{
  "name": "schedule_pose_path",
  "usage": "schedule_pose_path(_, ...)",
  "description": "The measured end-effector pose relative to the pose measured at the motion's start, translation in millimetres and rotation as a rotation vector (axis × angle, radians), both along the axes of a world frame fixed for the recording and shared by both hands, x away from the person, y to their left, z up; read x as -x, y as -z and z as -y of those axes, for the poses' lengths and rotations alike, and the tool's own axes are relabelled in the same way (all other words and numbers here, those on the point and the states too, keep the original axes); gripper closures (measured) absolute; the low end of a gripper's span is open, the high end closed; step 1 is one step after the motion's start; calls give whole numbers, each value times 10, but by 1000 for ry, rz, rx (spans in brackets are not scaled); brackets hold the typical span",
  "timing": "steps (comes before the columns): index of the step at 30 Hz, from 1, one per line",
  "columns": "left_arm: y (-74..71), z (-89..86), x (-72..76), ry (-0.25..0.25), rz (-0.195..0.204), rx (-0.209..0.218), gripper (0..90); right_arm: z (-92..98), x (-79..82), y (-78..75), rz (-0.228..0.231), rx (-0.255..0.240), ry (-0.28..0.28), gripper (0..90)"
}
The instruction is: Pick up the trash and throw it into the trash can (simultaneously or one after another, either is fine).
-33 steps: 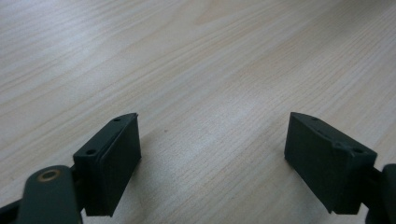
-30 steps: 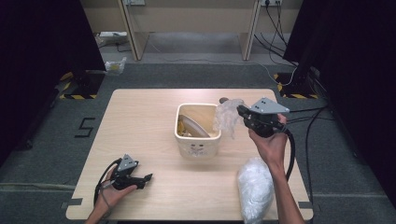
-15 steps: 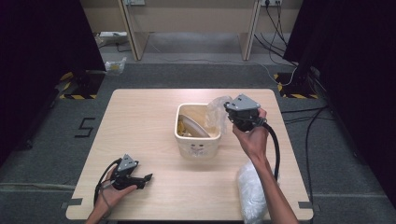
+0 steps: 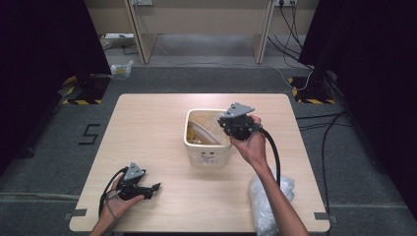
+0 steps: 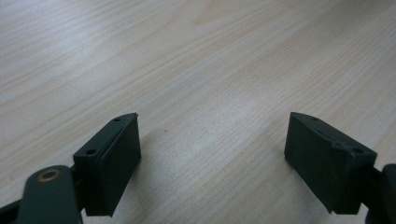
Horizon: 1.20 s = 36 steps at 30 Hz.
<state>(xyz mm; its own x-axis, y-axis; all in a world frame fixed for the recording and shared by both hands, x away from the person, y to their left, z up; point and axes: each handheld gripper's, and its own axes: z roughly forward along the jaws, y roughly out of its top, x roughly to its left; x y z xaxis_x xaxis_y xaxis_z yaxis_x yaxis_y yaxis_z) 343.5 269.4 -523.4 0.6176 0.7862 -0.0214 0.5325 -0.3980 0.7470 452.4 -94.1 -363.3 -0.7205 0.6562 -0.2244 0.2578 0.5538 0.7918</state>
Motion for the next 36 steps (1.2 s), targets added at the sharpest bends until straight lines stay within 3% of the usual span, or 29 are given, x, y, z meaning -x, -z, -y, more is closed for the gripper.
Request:
schedule_pose_path(6,0,0,0,0,0,0,176,3,-35,95,-53,-1,0,753)
schedule_pose_path(12,0,0,0,0,0,0,176,106,24,-50,-38,-103,18,607)
schedule_pose_path(20,0,0,0,0,0,0,175,296,101,-179,-16,-156,62,508)
schedule_pose_path(27,0,0,0,0,0,0,176,438,160,-239,0,-170,91,491)
schedule_pose_path(36,0,0,0,0,0,0,175,708,403,-227,3,-189,135,349)
